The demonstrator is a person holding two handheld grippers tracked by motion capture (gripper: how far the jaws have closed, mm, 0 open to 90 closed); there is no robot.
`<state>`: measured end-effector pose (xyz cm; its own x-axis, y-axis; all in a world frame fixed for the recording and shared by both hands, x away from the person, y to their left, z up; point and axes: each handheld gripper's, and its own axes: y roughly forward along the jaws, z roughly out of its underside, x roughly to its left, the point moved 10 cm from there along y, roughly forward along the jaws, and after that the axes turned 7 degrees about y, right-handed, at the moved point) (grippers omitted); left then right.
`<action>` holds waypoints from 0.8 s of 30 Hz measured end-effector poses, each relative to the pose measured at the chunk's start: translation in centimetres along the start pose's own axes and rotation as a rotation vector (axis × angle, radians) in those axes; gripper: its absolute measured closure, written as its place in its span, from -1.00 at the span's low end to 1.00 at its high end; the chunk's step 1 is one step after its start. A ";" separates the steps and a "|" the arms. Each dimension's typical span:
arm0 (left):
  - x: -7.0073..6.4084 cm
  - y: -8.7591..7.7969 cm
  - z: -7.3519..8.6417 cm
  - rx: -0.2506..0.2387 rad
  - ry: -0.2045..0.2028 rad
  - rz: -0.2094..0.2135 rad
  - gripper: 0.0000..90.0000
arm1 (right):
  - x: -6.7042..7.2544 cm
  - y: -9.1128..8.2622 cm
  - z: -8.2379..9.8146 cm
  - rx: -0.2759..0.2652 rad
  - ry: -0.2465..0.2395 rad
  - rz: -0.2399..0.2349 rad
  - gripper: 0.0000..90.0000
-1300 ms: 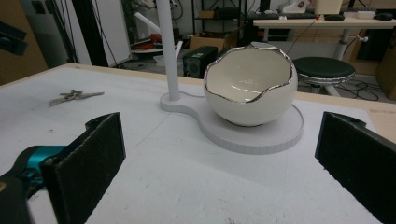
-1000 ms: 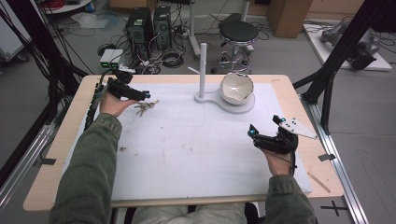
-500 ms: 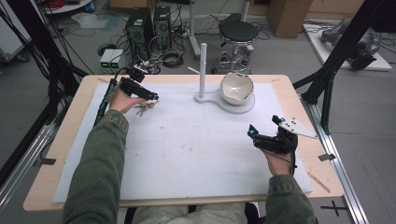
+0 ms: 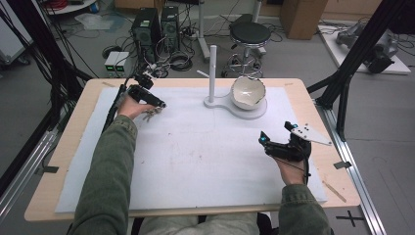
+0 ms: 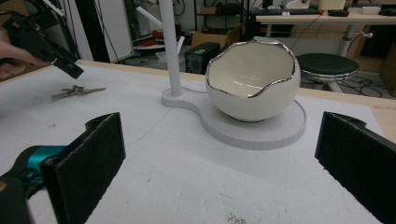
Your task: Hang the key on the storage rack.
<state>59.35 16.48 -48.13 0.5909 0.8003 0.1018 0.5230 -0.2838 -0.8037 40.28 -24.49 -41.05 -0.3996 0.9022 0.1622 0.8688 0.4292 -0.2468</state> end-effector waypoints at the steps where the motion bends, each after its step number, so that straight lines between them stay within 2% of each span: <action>1: -0.1 0.1 0.1 0.005 0.003 0.001 -0.83 | 0.0 0.0 0.0 0.000 -0.002 0.000 -0.99; 7: -0.5 0.8 0.5 0.033 -0.004 0.038 -0.72 | 0.0 -0.1 0.0 0.001 -0.004 0.000 -0.99; 15: -1.1 1.7 0.8 0.045 0.011 0.058 -0.55 | -0.1 0.0 0.2 0.010 -0.011 0.000 -0.99; 19: -1.2 2.2 0.9 0.055 0.020 0.054 -0.48 | 0.0 0.2 0.3 0.015 -0.014 -0.001 -0.99; 24: -1.1 2.5 1.2 0.067 0.017 0.045 -0.25 | 0.0 0.3 0.4 0.021 -0.021 -0.002 -0.99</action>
<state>59.27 15.52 -50.89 0.6231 0.7786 0.0743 0.4538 -0.2825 -0.8451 40.39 -24.38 -41.53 -0.4078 0.9018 0.1429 0.8616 0.4319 -0.2666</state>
